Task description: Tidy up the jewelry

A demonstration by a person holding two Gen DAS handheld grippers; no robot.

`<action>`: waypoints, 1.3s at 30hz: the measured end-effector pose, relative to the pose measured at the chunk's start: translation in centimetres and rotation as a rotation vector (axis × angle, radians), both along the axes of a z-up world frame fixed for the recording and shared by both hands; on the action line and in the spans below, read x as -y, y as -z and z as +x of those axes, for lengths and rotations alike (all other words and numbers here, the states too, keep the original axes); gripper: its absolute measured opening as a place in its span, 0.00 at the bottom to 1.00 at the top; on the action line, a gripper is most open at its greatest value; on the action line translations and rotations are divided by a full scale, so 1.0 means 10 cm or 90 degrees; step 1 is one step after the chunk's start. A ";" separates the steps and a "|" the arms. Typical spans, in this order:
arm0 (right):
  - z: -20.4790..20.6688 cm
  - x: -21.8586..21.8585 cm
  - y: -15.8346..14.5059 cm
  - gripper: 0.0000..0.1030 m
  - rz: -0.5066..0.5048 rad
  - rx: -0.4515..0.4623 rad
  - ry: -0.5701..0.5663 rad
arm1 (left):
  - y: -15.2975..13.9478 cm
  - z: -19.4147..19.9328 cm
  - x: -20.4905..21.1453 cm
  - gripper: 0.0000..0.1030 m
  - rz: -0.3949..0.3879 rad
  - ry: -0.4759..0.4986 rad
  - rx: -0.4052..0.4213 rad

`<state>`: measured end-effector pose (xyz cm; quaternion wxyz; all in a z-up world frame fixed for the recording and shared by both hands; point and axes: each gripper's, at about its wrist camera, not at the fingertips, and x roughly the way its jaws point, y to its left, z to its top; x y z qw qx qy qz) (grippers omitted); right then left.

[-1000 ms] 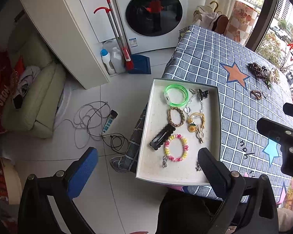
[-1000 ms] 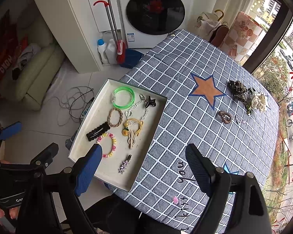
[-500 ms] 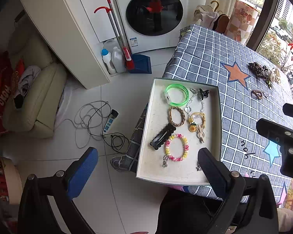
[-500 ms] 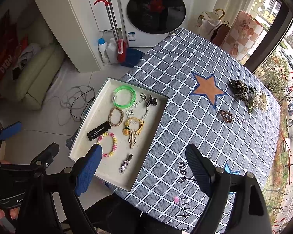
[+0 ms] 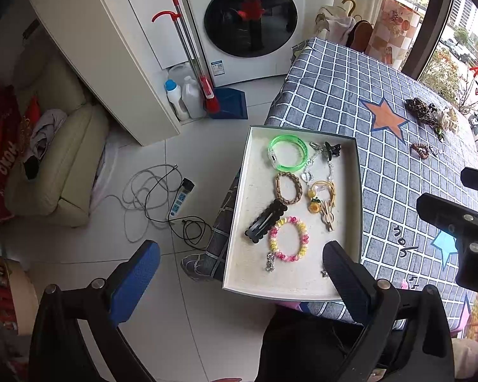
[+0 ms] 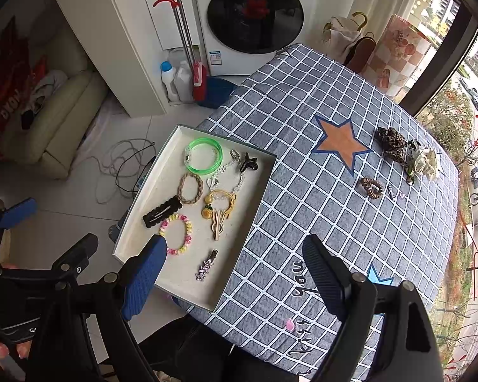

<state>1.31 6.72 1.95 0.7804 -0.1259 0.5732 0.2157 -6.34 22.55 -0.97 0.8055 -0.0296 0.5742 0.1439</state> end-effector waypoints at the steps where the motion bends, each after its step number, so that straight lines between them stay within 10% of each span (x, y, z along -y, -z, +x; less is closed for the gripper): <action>1: -0.01 0.00 0.00 0.86 0.000 0.000 0.000 | 0.00 0.00 0.00 1.00 0.001 0.000 0.000; 39: -0.04 -0.02 0.04 0.86 0.003 -0.005 -0.002 | 0.00 -0.01 0.01 1.00 0.013 0.003 -0.005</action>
